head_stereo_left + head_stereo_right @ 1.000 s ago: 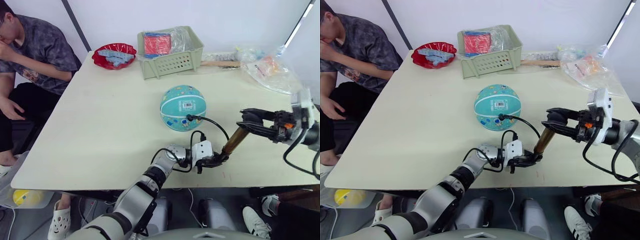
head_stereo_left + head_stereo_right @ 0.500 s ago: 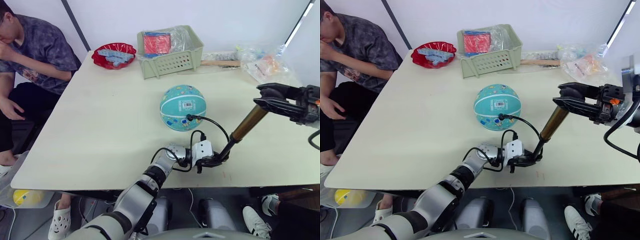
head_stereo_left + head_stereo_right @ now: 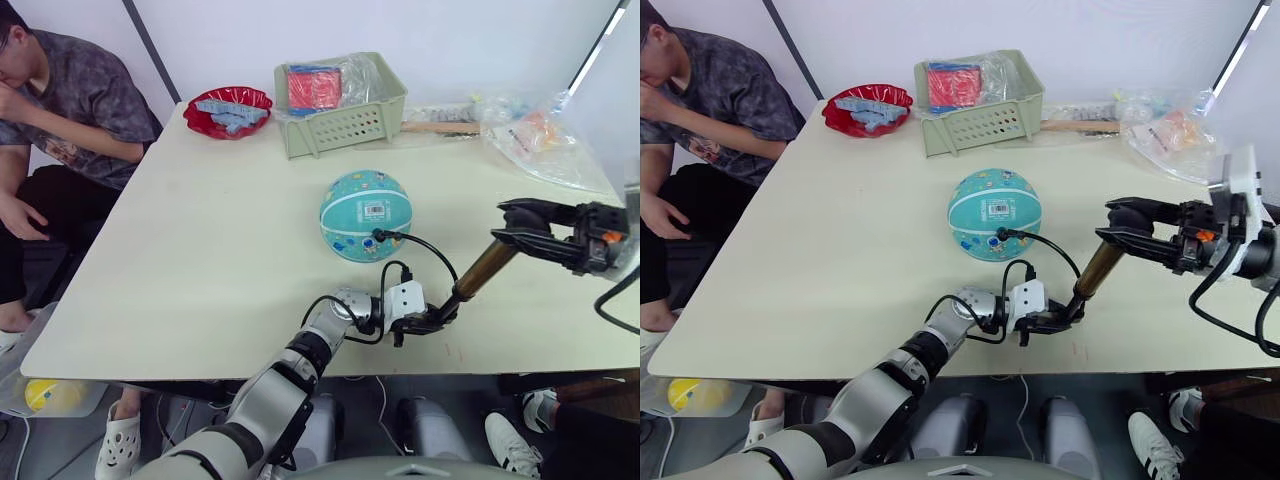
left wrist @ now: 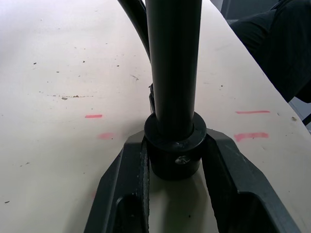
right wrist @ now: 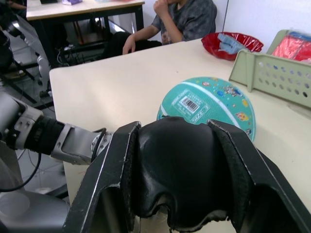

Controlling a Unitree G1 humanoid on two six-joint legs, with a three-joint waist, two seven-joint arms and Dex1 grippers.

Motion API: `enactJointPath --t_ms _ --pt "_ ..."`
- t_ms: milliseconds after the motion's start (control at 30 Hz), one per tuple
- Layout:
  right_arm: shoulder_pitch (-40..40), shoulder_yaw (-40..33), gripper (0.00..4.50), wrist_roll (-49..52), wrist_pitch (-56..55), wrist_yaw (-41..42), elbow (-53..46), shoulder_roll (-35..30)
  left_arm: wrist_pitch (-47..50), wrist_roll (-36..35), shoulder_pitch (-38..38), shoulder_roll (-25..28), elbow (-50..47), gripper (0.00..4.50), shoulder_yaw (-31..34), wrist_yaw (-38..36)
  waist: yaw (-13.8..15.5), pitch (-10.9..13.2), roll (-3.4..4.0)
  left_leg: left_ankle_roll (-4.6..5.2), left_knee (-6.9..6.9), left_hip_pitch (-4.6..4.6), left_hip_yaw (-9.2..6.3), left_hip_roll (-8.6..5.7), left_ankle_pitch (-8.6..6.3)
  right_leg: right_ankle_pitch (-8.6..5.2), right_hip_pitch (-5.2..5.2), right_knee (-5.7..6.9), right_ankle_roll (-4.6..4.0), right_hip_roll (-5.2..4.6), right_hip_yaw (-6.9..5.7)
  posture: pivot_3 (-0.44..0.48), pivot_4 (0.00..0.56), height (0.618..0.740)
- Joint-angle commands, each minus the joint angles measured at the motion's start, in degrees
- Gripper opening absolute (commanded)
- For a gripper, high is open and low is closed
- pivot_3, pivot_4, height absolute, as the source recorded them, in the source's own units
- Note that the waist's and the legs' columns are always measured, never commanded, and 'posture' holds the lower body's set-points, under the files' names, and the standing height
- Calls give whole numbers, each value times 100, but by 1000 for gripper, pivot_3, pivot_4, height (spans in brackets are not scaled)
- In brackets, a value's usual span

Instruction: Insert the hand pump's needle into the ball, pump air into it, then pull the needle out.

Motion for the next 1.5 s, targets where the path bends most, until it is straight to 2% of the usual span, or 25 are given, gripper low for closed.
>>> enactJointPath --t_ms 33,233,400,600,767,933,1033,1500 --pt "303 548 1659 -598 -246 27 53 214 120 242 152 87 209 1089 -168 -84 -1 -1 -1 0 0 0 1 0 0 0 0 0 0 0 1 0 150 738" --pt "711 1054 1657 -1281 -1012 84 270 725 138 235 159 91 192 1089 -161 -87 -9 -8 -11 0 -1 3 -2 1 0 0 2 0 0 3 -2 0 150 738" --pt "900 1412 1657 -1882 -1540 175 485 888 142 237 159 111 185 1089 -162 -102 -18 -9 -14 0 0 6 0 0 0 0 3 0 0 4 0 0 150 738" --pt "954 1512 1657 -2027 -1745 104 596 1099 146 245 152 116 181 1089 -164 -104 -21 -10 -14 0 -1 7 0 0 0 0 3 0 0 5 0 0 150 738" --pt "826 1155 1657 -1525 -1489 94 324 1080 146 250 169 130 169 1089 -172 -114 -20 -9 -14 0 -1 8 -2 0 0 0 4 1 0 5 -2 0 150 738" --pt "515 607 1657 -938 -986 54 10 771 142 260 188 141 154 1089 -179 -120 -14 -1 -4 0 -1 1 0 -1 0 0 0 0 -1 2 0 0 150 738" --pt "122 88 1657 -168 -618 -157 -134 712 142 266 204 134 142 1089 -186 -122 -15 6 5 0 -2 -3 0 -2 0 0 -3 0 -1 1 1 0 150 738" --pt "-577 -996 1657 821 445 -168 -53 -424 127 281 162 91 210 1089 -188 -94 -8 14 11 0 -2 -8 2 -2 0 0 -6 -1 -1 -2 1 0 150 738"
